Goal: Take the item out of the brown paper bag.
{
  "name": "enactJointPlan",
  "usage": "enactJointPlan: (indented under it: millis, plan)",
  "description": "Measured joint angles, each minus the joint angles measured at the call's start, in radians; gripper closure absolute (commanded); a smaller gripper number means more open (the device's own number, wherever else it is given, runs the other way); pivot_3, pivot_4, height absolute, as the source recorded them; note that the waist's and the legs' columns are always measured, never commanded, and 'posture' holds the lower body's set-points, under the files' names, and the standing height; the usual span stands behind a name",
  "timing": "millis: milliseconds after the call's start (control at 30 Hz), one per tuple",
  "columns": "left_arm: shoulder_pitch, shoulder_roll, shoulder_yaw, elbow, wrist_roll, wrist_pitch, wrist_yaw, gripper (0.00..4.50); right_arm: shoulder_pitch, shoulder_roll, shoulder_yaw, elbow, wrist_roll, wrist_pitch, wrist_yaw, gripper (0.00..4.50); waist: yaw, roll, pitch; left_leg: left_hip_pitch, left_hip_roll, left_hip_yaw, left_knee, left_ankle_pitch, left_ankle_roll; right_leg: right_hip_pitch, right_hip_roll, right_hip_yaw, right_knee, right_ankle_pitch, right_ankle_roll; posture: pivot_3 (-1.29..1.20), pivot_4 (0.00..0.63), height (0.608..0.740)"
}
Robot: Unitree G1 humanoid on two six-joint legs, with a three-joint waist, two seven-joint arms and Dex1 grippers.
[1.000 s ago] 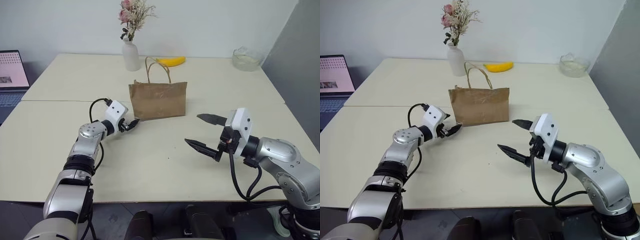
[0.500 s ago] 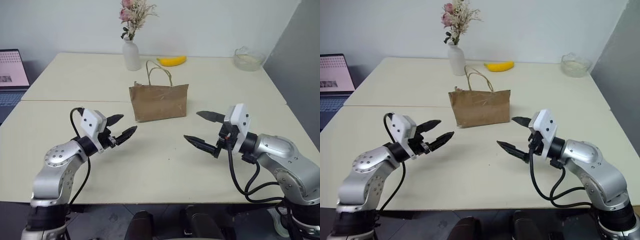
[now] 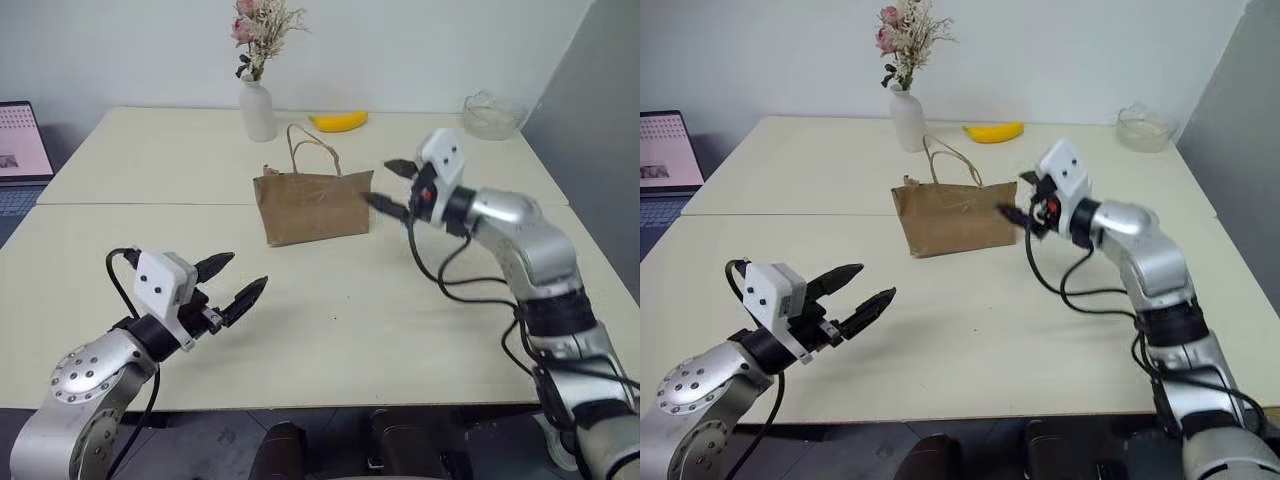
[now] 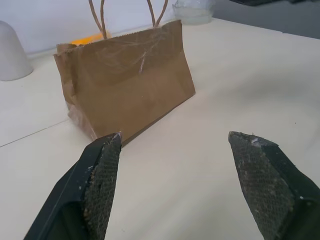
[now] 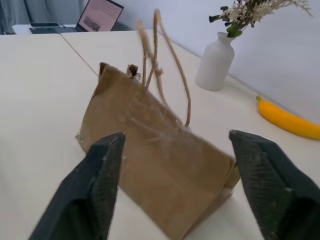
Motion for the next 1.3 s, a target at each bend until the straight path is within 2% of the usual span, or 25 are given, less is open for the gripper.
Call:
enactJointPlan:
  millis: [200, 233, 400, 500, 567, 733, 1000, 1167, 1267, 1300]
  plan:
    - [0.060, -0.001, 0.023, -0.052, -0.025, -0.001, 0.004, 0.90, -0.333, 0.101, 0.071, 0.619, -0.208, -0.325, -0.008, 4.24, 0.000, 0.000, 0.000, -0.001, 0.000, 0.001, -0.001, 0.000, 0.000, -0.001, 0.000, 0.001, -0.002, -0.001, -0.002, 0.00, 0.150, 0.740]
    - [0.066, -0.001, 0.026, -0.061, -0.030, 0.000, 0.006, 0.90, -0.372, 0.121, 0.081, 0.712, -0.244, -0.375, -0.025, 4.45, 0.001, 0.000, 0.000, -0.001, 0.000, 0.001, -0.001, 0.000, 0.000, -0.001, -0.001, 0.000, -0.002, -0.001, -0.002, 0.00, 0.150, 0.740]
    - [0.095, 0.000, 0.029, -0.068, -0.020, -0.004, 0.011, 0.90, -0.473, 0.218, 0.169, 1.021, -0.443, -0.522, -0.190, 4.45, 0.000, 0.001, 0.001, -0.001, 0.000, 0.001, -0.001, 0.000, 0.000, -0.002, -0.001, 0.001, -0.001, -0.003, -0.007, 0.00, 0.150, 0.740]
    - [0.095, 0.000, 0.021, -0.069, -0.009, -0.012, 0.020, 0.90, -0.480, 0.260, 0.226, 1.088, -0.552, -0.555, -0.268, 4.45, 0.000, 0.001, 0.001, -0.001, 0.000, 0.001, -0.001, 0.000, 0.000, -0.002, -0.001, 0.001, 0.000, -0.004, -0.007, 0.00, 0.150, 0.740]
    - [0.099, 0.001, 0.009, -0.074, -0.003, -0.015, 0.021, 0.90, -0.480, 0.274, 0.236, 1.104, -0.590, -0.575, -0.261, 4.45, 0.000, 0.001, 0.001, -0.001, 0.000, 0.001, -0.001, 0.000, 0.000, -0.002, -0.001, 0.001, 0.000, -0.004, -0.007, 0.00, 0.150, 0.740]
    - [0.165, 0.010, 0.009, -0.084, 0.028, -0.032, 0.007, 0.90, -0.480, 0.261, 0.228, 1.104, -0.597, -0.665, -0.059, 4.45, 0.000, 0.002, 0.001, -0.001, 0.001, 0.000, -0.002, 0.000, 0.000, -0.002, -0.001, 0.000, 0.000, -0.004, -0.006, 0.00, 0.150, 0.740]
    - [0.272, 0.039, -0.030, -0.084, 0.099, -0.129, -0.088, 0.90, -0.412, 0.150, 0.215, 1.034, -0.580, -0.844, 0.273, 4.45, 0.000, 0.003, 0.002, 0.000, 0.001, 0.000, -0.002, 0.000, 0.000, -0.001, -0.001, 0.000, 0.000, -0.005, -0.008, 0.00, 0.150, 0.740]
    - [0.286, 0.045, -0.030, -0.069, 0.115, -0.169, -0.125, 0.90, -0.347, 0.106, 0.189, 0.929, -0.533, -0.886, 0.446, 4.45, 0.000, 0.004, 0.002, 0.001, 0.001, 0.000, -0.002, 0.000, 0.000, -0.001, -0.001, 0.000, 0.001, -0.004, -0.008, 0.00, 0.150, 0.740]
    - [0.288, 0.057, -0.032, -0.062, 0.121, -0.183, -0.152, 0.90, -0.278, 0.071, 0.175, 0.791, -0.476, -0.872, 0.555, 4.45, 0.001, 0.004, 0.003, 0.001, 0.002, 0.000, -0.002, 0.000, 0.000, -0.001, -0.001, 0.000, 0.000, -0.004, -0.007, 0.00, 0.150, 0.740]
    - [0.284, 0.061, -0.031, -0.055, 0.124, -0.194, -0.159, 0.74, -0.245, 0.056, 0.167, 0.723, -0.449, -0.853, 0.592, 4.49, 0.002, 0.005, 0.003, 0.000, 0.001, 0.000, -0.002, 0.000, 0.000, -0.001, -0.001, -0.001, 0.000, -0.004, -0.007, 0.00, 0.150, 0.740]
